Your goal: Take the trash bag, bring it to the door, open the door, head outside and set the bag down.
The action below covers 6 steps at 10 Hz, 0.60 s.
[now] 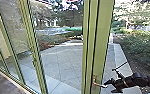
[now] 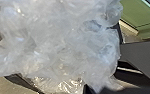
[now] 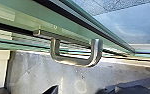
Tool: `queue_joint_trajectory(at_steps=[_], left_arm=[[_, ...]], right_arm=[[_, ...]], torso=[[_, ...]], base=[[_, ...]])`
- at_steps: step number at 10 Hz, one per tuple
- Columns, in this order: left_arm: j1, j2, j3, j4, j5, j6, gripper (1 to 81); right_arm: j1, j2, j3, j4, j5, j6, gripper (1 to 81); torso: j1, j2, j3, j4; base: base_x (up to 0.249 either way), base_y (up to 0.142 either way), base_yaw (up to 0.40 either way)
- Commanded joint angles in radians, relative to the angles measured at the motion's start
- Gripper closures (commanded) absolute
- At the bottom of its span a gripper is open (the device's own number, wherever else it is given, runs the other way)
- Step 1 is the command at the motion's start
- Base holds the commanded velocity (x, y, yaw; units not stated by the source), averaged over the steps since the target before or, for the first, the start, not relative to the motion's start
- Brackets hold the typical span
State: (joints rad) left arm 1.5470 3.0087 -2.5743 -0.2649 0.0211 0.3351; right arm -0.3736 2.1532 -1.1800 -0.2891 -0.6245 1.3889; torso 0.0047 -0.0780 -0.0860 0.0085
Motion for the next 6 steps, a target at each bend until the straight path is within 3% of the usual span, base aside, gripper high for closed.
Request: queue_joint_trajectory(at_steps=[1, 2, 6], left_arm=[[-0.046, 0.004, 0.008, -0.005, 0.068, -0.004, 81.1], [-0.044, 0.006, 0.008, -0.005, 0.068, -0.004, 81.1], [-0.046, 0.003, 0.008, -0.004, 0.066, -0.004, 81.1]], right_arm=[[0.150, 0.016, -0.024, -0.019, -0.064, 0.074, 1.0], [0.141, 0.036, -0.041, -0.025, -0.109, 0.110, 1.0], [0.124, 0.065, -0.076, -0.105, -0.115, 0.219, 1.0]], torso=[[0.000, 0.000, 0.000, 0.000], [0.000, 0.000, 0.000, 0.000], [0.000, 0.000, 0.000, 0.000]], base=[[0.000, 0.000, 0.000], [0.000, 0.000, 0.000], [0.000, 0.000, 0.000]])
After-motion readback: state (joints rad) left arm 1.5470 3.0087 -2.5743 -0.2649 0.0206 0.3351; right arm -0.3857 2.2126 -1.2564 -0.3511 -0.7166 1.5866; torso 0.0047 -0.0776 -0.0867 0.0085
